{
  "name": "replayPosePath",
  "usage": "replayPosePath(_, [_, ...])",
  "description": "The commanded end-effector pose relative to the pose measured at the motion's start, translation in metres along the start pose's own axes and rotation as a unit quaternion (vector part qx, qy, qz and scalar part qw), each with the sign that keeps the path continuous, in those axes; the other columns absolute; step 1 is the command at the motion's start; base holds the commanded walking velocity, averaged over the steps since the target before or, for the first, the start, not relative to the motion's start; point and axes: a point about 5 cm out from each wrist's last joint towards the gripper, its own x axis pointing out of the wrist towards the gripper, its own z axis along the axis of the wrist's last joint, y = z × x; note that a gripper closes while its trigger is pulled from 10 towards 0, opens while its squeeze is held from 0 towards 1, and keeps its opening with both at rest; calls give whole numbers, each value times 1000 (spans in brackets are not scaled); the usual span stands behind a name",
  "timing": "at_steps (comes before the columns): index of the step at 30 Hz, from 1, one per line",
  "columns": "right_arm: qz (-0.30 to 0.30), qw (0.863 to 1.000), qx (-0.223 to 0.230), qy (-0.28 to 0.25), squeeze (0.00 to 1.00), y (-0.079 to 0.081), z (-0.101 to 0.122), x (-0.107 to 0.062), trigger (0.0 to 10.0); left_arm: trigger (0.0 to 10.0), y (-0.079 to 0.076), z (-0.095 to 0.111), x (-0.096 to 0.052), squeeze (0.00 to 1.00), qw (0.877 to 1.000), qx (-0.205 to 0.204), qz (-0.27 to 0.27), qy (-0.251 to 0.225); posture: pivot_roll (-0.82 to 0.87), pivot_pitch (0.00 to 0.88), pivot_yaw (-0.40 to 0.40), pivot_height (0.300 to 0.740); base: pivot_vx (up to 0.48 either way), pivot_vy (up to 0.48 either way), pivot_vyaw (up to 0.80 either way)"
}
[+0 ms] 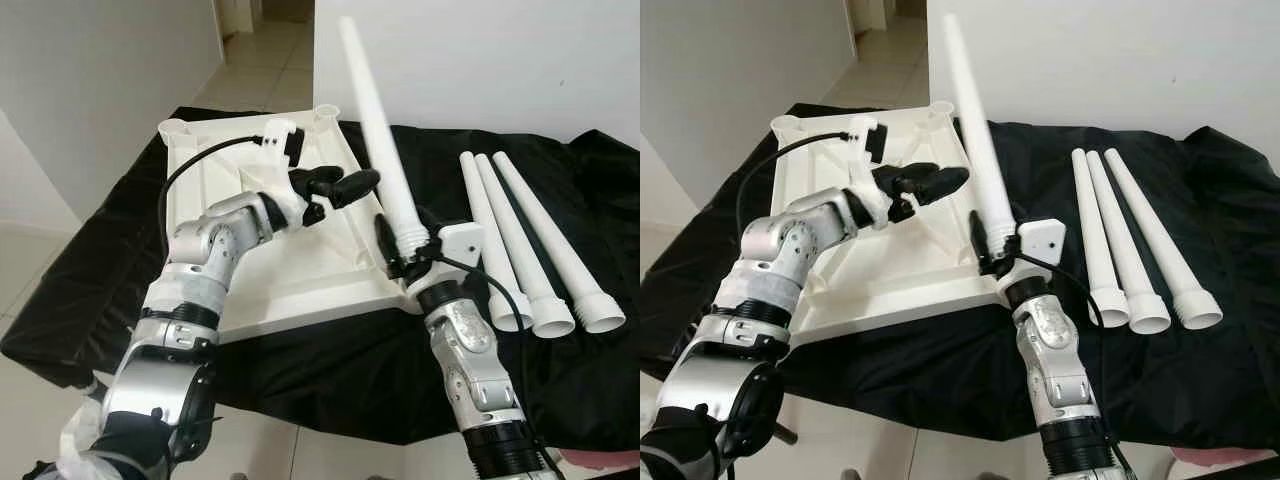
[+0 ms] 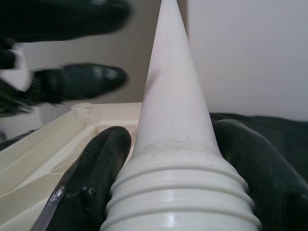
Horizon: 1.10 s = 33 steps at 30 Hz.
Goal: Building children table
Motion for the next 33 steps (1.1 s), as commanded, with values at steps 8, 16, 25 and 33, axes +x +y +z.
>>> replayPosePath(8, [65,997,-23,-23,0,9,5,11,10000,10000,7,8,6,0,997,-70,18,-8,-125,0,45,740,0,0,0])
replayPosePath(16, [114,992,-46,-33,0,25,3,17,10000,10000,18,9,11,0,994,-78,80,8,-117,0,51,740,0,0,0])
replayPosePath(25, [171,984,-47,-15,0,41,-9,4,10000,10000,35,46,6,0,970,-160,173,-57,-132,0,62,740,0,0,0])
replayPosePath(33, [177,983,-49,-12,0,40,-12,2,10000,10000,38,61,0,0,966,-162,189,-77,-131,0,72,740,0,0,0])
